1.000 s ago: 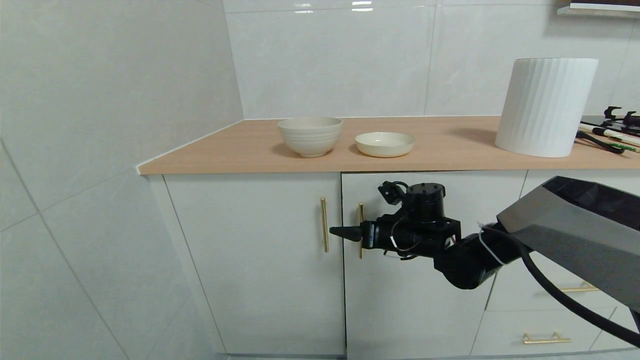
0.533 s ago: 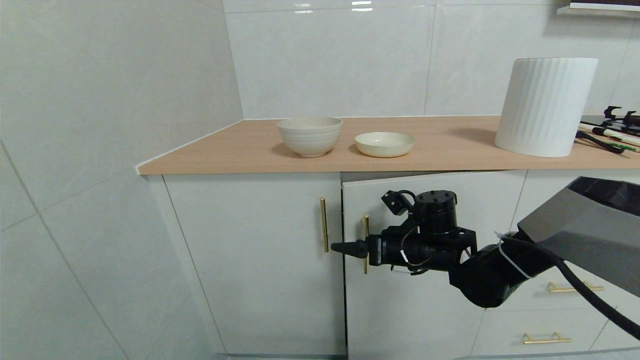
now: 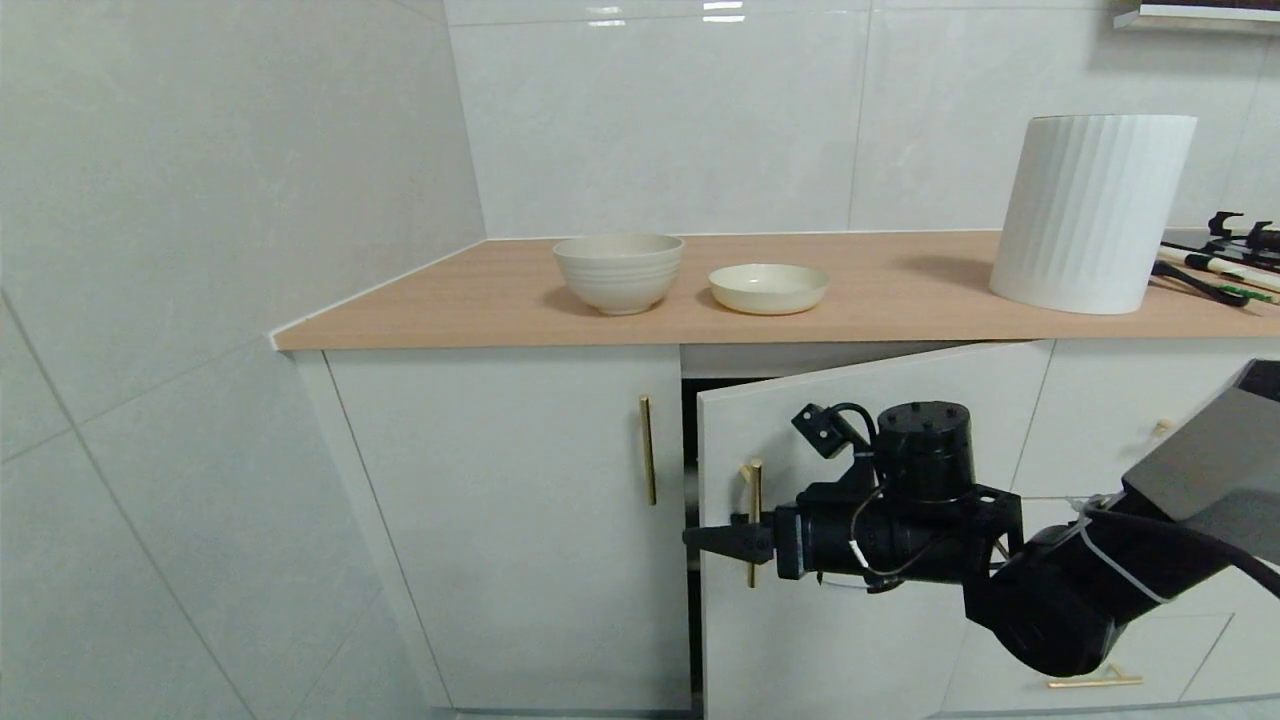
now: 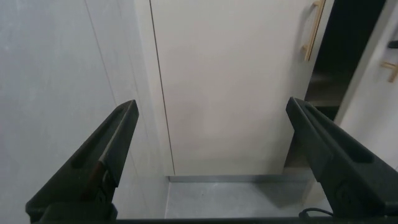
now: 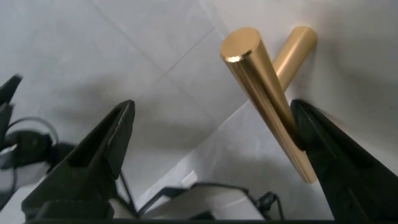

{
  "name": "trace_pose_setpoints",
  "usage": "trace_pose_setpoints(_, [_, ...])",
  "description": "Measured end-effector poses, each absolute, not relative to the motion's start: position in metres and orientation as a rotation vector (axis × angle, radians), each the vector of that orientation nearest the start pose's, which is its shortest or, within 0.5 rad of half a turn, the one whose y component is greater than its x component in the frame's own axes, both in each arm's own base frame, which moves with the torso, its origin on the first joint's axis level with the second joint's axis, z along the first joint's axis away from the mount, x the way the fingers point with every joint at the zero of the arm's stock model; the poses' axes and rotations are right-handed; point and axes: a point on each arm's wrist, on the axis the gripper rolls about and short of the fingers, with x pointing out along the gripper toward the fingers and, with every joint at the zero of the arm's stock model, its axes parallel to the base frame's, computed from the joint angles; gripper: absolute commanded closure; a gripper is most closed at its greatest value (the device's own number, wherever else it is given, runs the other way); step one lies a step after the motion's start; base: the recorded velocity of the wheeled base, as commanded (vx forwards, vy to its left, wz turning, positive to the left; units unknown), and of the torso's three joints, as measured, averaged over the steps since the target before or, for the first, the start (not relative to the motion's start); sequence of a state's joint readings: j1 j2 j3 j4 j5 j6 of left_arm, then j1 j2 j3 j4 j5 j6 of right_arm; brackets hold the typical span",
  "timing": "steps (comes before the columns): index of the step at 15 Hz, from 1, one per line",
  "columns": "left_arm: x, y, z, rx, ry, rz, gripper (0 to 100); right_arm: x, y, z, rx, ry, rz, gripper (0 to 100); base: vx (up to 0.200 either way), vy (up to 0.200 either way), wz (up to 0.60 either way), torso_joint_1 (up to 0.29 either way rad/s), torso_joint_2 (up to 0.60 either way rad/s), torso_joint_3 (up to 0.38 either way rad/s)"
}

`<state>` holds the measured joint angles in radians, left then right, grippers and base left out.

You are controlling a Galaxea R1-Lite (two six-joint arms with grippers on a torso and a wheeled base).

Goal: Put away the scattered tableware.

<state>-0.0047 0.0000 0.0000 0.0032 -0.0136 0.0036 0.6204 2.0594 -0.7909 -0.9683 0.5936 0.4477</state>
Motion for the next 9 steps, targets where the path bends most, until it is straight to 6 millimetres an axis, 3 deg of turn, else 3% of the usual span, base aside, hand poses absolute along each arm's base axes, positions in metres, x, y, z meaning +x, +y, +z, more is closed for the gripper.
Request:
trace_pose_setpoints(7, [-0.023,0.000,0.077,0.030,-0.003,-0.029,0,0.267,0.210,0.095,0.384,0.625,1.198,0,0.000,0.000,0.00,0.000,0.00,0.000])
trace_pose_setpoints(9, [-0.030,-0.002,0.097,-0.006,-0.039,-0.125,0,0.266,0.209,0.096,0.385,0.626,1.202,0,0.000,0.000,0.00,0.000,0.00,0.000])
